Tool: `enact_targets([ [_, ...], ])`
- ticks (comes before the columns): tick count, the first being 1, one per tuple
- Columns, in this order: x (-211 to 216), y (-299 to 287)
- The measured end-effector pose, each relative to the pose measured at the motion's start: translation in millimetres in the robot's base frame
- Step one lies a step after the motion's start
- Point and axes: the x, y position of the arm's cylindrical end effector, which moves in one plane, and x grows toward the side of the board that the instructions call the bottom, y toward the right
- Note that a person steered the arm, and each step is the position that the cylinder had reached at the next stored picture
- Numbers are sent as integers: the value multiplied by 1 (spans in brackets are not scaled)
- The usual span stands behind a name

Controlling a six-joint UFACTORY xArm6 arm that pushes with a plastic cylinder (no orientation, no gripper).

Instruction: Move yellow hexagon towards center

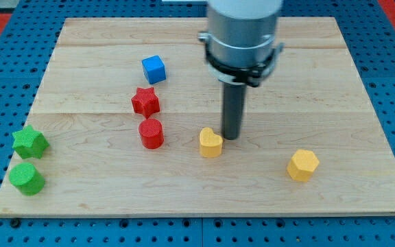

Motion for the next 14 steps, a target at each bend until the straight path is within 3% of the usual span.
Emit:
enact_targets([
  [1,8,103],
  [2,49,166],
  [3,100,172],
  [4,101,134],
  [6,23,84],
  [7,18,78],
  [8,79,109],
  [9,91,91],
  [12,30,27],
  [14,27,6],
])
